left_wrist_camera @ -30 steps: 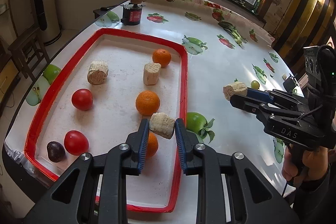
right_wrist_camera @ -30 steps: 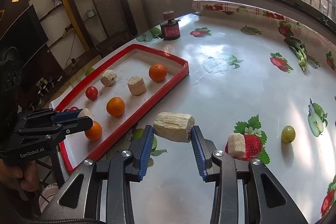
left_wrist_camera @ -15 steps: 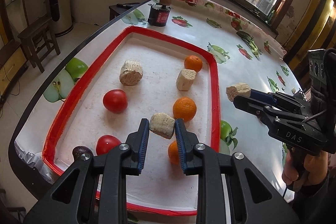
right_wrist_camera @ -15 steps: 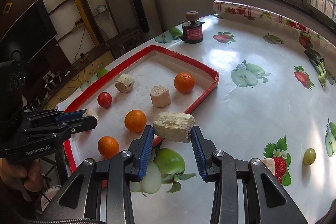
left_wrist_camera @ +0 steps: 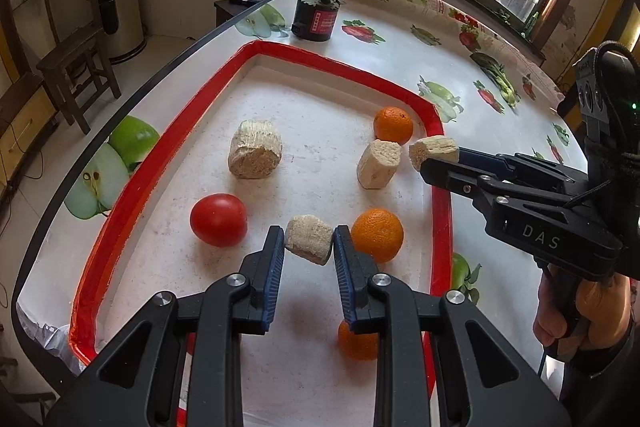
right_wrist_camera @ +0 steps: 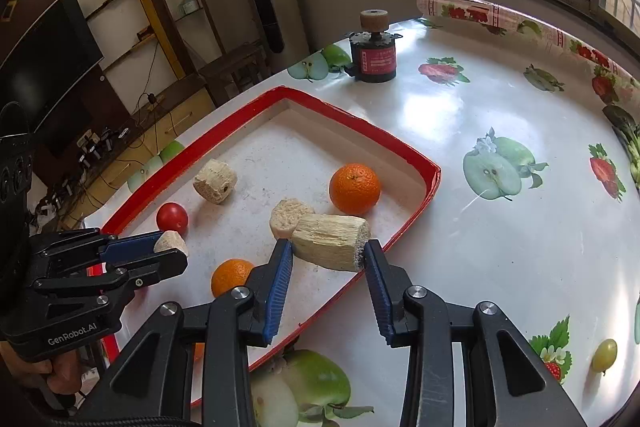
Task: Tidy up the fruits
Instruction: 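Carry both beige blocks into the red tray and open both grippers, then move both grippers back toward the remaining items on the cloth, then grasp the small green fruit with the right gripper while the left grasps a beige block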
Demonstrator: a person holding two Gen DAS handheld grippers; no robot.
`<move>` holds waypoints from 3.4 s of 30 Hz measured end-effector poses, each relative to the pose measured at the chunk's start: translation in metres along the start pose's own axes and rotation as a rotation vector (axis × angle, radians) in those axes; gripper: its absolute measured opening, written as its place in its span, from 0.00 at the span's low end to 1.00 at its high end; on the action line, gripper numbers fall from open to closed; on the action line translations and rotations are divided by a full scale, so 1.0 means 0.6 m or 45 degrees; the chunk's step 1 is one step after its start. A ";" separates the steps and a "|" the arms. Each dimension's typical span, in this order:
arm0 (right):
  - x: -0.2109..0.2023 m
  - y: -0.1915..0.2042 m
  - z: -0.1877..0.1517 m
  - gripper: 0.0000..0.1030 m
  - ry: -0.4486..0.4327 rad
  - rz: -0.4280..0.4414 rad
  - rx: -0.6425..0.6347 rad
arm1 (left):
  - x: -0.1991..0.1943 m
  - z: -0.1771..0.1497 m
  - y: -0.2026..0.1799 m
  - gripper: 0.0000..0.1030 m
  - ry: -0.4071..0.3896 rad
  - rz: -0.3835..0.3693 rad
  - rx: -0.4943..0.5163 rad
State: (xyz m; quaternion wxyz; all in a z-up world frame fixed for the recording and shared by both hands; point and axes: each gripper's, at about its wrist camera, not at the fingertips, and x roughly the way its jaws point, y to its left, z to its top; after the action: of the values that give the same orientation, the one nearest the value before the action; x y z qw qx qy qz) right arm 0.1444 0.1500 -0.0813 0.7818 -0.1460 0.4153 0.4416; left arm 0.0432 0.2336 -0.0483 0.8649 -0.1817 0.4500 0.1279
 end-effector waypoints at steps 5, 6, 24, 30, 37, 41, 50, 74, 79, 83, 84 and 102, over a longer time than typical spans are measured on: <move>0.011 -0.005 0.011 0.37 0.002 -0.006 -0.012 | 0.013 -0.003 -0.002 0.22 0.025 0.008 0.007; 0.013 -0.005 0.012 0.37 0.003 -0.006 -0.015 | 0.015 -0.004 -0.002 0.22 0.029 0.009 0.007; 0.001 0.000 0.006 0.38 -0.006 0.008 -0.022 | 0.016 -0.014 -0.013 0.49 0.050 0.082 0.018; -0.042 -0.010 -0.011 0.42 -0.051 0.002 0.006 | 0.006 -0.015 -0.017 0.49 0.045 0.091 0.024; -0.105 -0.040 -0.039 0.48 -0.107 -0.033 0.043 | -0.017 -0.017 -0.033 0.49 0.018 0.075 0.034; -0.137 -0.071 -0.065 0.50 -0.127 -0.066 0.093 | -0.025 -0.016 -0.051 0.49 0.008 0.059 0.050; -0.182 -0.145 -0.124 0.51 -0.124 -0.144 0.207 | -0.033 -0.018 -0.113 0.49 0.001 0.002 0.123; -0.200 -0.281 -0.187 0.51 -0.090 -0.253 0.361 | 0.036 -0.032 -0.329 0.49 0.110 -0.178 0.362; -0.166 -0.312 -0.176 0.51 -0.055 -0.258 0.373 | 0.073 -0.023 -0.368 0.49 0.154 -0.186 0.412; -0.140 -0.329 -0.172 0.37 -0.021 -0.250 0.368 | 0.104 -0.017 -0.390 0.49 0.162 -0.163 0.429; -0.141 -0.330 -0.172 0.28 -0.035 -0.259 0.363 | 0.110 -0.016 -0.394 0.49 0.156 -0.165 0.434; -0.216 -0.320 -0.200 0.25 -0.129 -0.222 0.415 | 0.093 -0.021 -0.398 0.27 0.113 -0.182 0.463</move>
State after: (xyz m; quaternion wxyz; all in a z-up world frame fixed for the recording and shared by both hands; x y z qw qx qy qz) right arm 0.2033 -0.1039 -0.0803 0.8502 -0.0302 0.4272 0.3060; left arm 0.1572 0.0163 -0.0538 0.8697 -0.0594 0.4894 -0.0254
